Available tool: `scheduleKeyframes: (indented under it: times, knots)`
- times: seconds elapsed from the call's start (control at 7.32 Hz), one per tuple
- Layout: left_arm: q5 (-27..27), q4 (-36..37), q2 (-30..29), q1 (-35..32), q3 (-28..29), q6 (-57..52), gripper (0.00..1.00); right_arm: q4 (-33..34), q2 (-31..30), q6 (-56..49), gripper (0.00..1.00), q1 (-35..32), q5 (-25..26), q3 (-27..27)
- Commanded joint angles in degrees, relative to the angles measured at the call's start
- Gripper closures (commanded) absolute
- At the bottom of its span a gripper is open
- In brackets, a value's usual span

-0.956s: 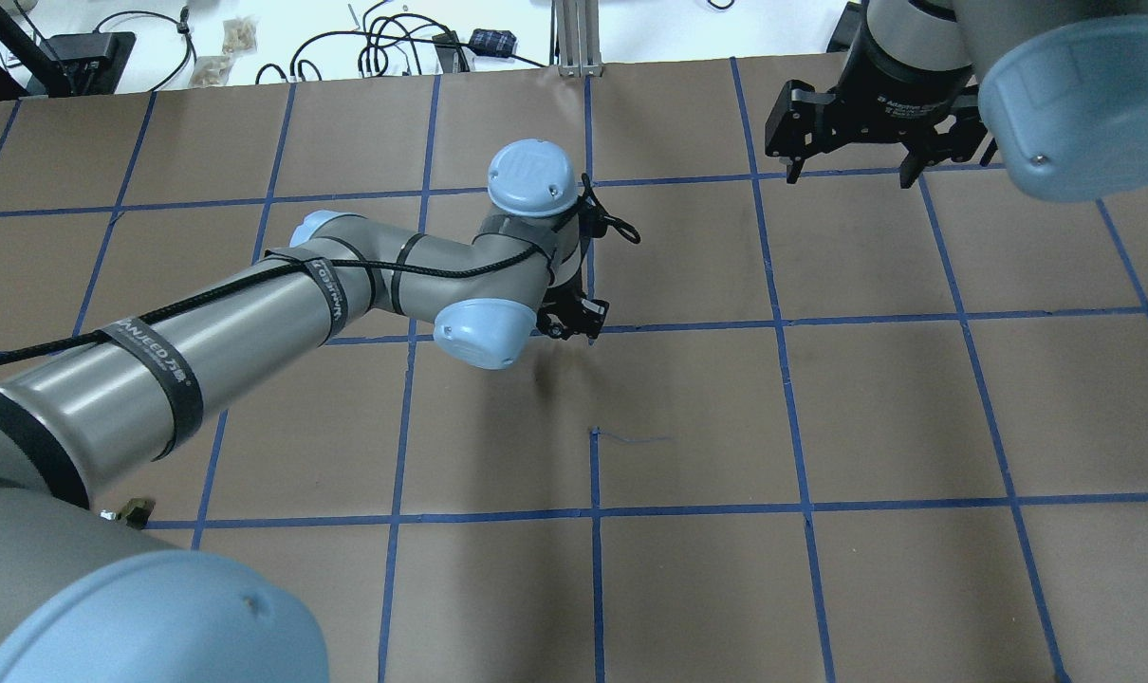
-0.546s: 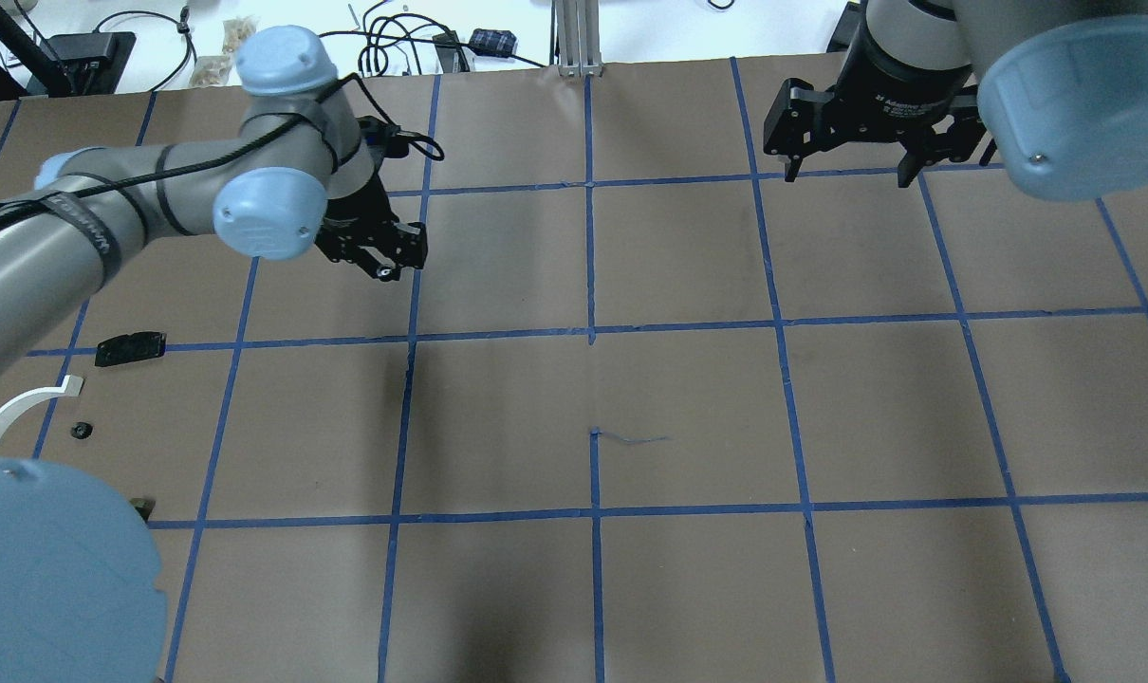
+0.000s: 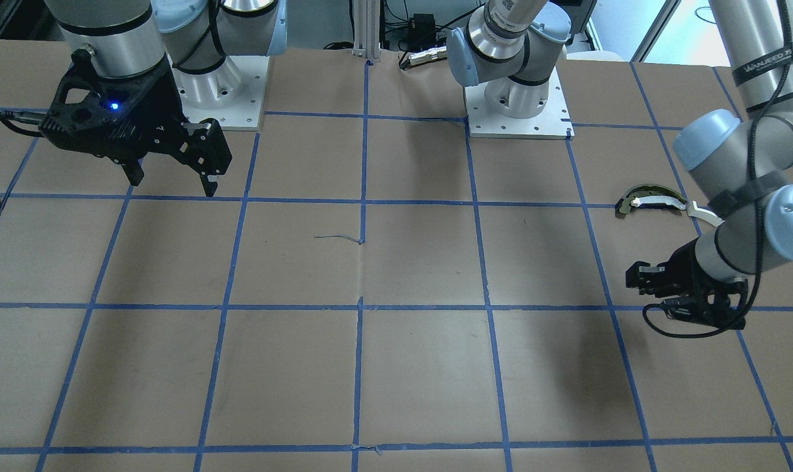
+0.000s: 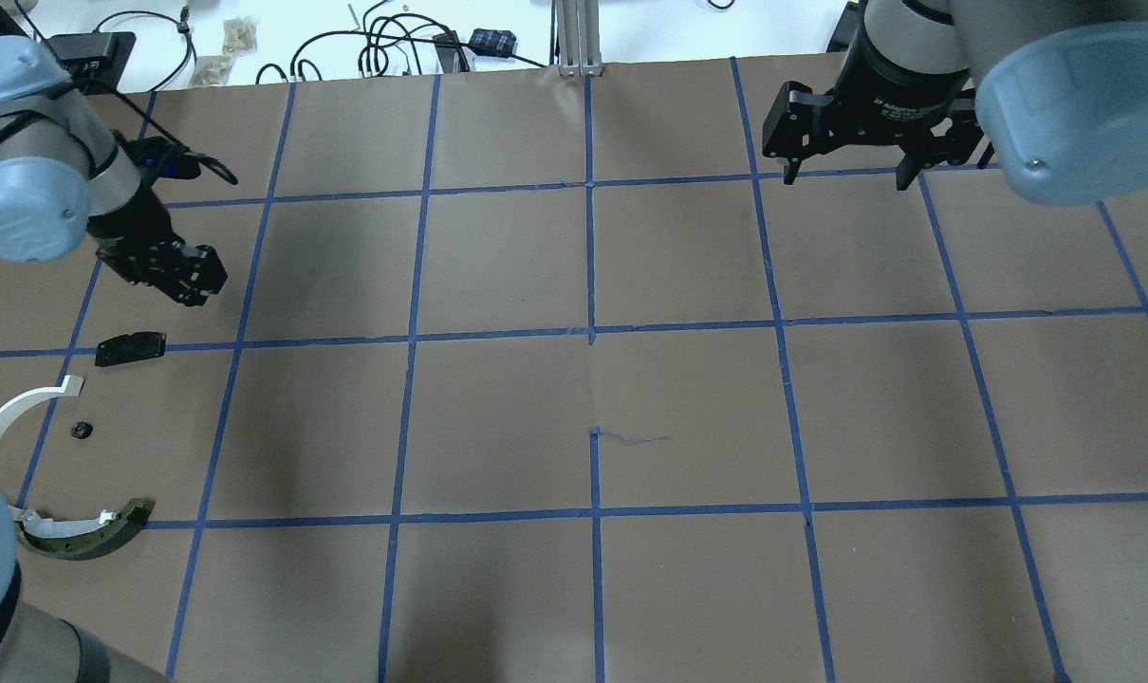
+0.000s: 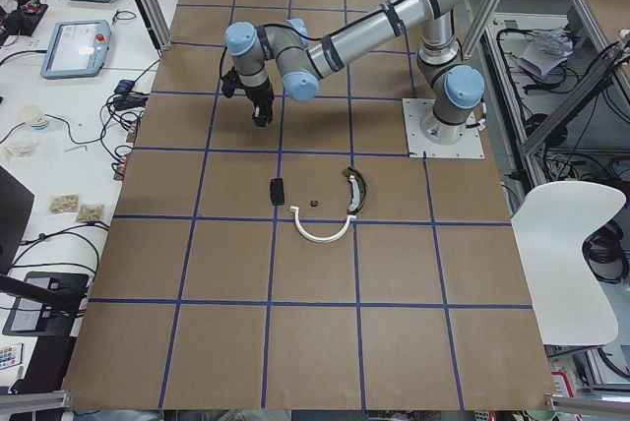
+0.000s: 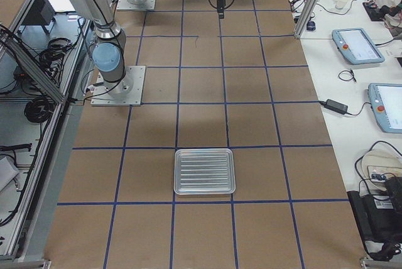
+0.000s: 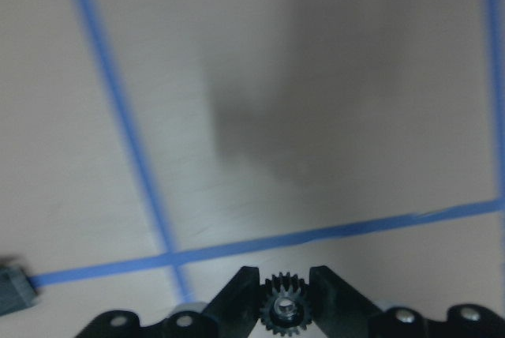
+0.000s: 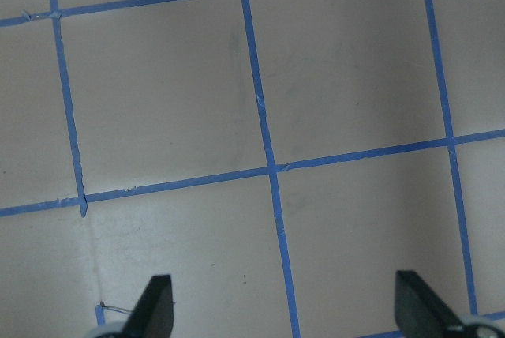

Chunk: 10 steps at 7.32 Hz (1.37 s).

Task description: Place bearing gear from tray to pile

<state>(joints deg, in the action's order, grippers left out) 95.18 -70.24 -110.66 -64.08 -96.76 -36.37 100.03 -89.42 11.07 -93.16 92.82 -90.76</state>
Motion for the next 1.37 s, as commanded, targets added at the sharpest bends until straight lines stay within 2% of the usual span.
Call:
scheduleKeyframes:
  times: [0.0,0.27,0.55,1.23]
  knots:
    - [3.6,0.5,0.5,8.5,-1.8,-9.6,1.00,1.0,0.1,-0.1,0.00,0.0,0.0,0.0]
    - [4.7,0.5,-0.9,12.9,-4.0,-10.2,1.00,1.1,0.4,-0.1,0.00,-0.2,0.1,-0.3]
    - [4.7,3.1,-1.6,13.0,-6.8,-10.0,1.00,1.0,1.1,-0.1,0.00,-0.4,0.2,-0.6]
    - [5.5,3.3,-3.7,13.5,-6.9,-10.0,1.00,1.0,0.7,-0.2,0.00,-0.4,0.3,-0.6]
